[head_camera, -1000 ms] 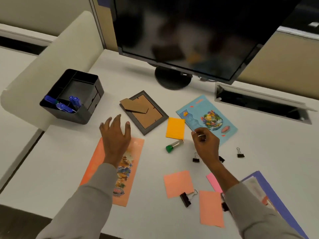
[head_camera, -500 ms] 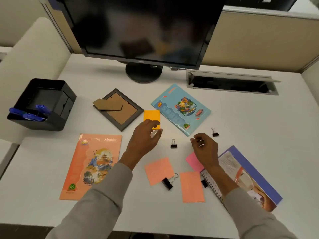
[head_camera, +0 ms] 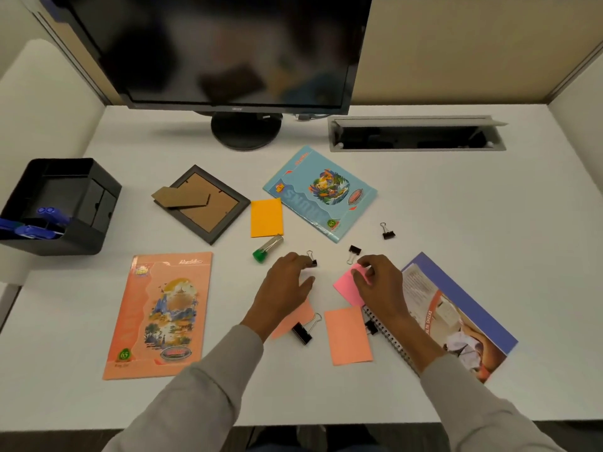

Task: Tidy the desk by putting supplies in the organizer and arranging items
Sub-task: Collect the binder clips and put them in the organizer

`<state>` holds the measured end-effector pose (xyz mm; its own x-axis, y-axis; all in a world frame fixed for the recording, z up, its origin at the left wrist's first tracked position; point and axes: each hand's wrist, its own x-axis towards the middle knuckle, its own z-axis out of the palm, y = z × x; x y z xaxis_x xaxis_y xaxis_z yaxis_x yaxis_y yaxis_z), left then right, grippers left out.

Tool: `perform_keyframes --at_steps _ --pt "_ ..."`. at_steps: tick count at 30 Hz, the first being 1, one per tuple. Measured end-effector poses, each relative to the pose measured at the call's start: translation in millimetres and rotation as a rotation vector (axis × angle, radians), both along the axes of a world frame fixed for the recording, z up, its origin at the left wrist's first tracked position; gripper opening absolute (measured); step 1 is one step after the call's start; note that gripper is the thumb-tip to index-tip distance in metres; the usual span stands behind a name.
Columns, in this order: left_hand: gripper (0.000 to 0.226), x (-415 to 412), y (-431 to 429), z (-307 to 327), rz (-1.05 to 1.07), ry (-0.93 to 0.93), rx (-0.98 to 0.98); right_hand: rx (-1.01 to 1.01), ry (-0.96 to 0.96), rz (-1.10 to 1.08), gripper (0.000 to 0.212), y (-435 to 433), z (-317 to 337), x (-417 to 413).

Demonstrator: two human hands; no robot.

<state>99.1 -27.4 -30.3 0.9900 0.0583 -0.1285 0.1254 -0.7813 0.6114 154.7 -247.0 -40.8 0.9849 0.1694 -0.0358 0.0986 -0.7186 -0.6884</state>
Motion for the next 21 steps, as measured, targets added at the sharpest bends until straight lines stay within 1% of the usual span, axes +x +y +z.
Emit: perform_keyframes --at_steps 4,8,12,16,21 --pt "0.046 16 -11 -3 0.087 -0.02 0.006 0.029 0.005 -0.025 0.024 5 3 7" --pt "0.048 26 -20 -8 0.134 0.023 0.016 0.042 0.022 -0.04 0.026 10 1 18" --pt "0.048 30 -28 -11 0.232 0.039 0.024 -0.035 0.095 -0.074 0.037 14 -1 28" --pt "0.038 34 -34 -9 0.296 0.039 0.032 -0.083 0.115 -0.096 0.046 19 -4 37" --pt "0.027 37 -38 -10 0.302 0.06 0.062 -0.119 0.123 -0.088 0.044 28 -2 44"
